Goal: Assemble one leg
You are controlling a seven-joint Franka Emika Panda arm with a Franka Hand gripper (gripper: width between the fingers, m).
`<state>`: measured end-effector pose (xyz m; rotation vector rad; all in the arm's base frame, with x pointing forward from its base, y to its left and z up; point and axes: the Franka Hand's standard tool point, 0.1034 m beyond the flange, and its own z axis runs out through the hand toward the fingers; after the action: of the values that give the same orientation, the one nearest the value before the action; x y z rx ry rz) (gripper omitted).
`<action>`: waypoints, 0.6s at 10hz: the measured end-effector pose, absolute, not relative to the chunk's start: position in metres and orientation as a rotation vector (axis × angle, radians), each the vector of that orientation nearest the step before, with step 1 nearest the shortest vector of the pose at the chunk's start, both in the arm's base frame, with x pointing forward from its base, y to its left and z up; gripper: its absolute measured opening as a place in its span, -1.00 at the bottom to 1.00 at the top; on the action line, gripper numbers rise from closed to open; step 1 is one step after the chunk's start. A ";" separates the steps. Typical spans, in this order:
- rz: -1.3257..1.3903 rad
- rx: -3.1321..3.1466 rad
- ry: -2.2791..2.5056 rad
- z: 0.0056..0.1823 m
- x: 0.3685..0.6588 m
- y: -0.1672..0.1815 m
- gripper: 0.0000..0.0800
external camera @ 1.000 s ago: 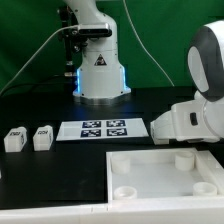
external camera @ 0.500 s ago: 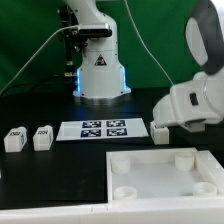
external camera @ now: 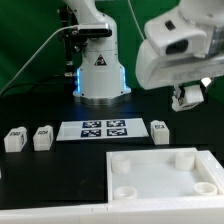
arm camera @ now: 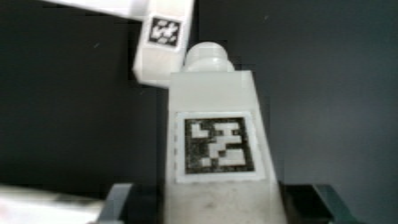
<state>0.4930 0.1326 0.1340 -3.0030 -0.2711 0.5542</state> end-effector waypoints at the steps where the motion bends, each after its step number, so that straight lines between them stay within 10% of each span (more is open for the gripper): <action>1: 0.405 -3.024 -0.257 0.151 0.506 0.119 -0.27; 6: -0.290 -3.044 -0.200 0.172 0.537 0.100 -0.27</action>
Offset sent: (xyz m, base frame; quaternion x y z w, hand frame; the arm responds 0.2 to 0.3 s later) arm 0.0000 0.0000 0.0000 0.0000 0.2667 0.0000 0.9638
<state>0.5374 0.1003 0.1718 -3.0437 -0.1998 -0.2901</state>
